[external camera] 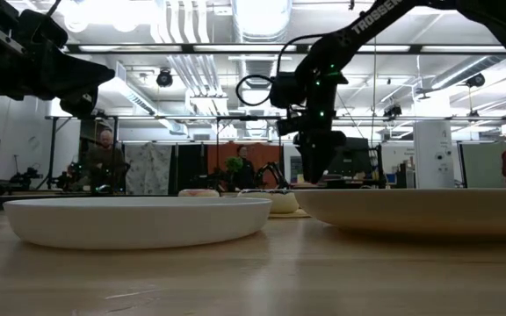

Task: Pick & Place donuts
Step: Put the big blue donut on the brown plate

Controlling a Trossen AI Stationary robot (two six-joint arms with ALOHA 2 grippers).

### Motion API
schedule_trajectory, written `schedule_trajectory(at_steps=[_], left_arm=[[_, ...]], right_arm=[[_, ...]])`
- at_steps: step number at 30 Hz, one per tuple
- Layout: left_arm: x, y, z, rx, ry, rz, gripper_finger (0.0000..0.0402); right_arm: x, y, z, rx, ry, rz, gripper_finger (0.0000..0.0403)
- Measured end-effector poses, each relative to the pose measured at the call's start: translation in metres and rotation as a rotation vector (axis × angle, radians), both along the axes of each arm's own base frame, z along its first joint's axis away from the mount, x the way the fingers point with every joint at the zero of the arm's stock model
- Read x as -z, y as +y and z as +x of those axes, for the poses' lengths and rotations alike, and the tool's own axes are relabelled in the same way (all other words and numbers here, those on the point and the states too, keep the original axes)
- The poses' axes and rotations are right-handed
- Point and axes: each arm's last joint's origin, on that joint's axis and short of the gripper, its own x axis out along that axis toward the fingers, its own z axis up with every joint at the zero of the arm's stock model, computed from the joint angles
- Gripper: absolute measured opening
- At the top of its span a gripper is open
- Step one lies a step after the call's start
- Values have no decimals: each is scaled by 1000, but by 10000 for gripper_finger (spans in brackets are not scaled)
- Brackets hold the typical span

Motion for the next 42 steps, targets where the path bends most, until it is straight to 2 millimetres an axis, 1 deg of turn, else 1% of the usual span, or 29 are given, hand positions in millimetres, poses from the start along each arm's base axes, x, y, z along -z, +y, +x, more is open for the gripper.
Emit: schedule_trajectory(at_steps=[4, 10, 19, 26, 35, 42], left_arm=[[0, 0, 0, 0, 0, 0, 0], [0, 0, 0, 0, 0, 0, 0], [0, 0, 0, 0, 0, 0, 0], [0, 0, 0, 0, 0, 0, 0], [0, 0, 0, 0, 0, 0, 0], [0, 0, 0, 0, 0, 0, 0]], right_arm=[[3, -2, 0, -10, 6, 8, 312], [4, 0, 1, -26, -26, 62, 304], [5, 0, 3, -27, -37, 56, 303], [10, 1, 1, -35, -32, 60, 304], [22, 2, -1, -31, -45, 53, 298], [23, 1, -1, -33, -52, 46, 297]])
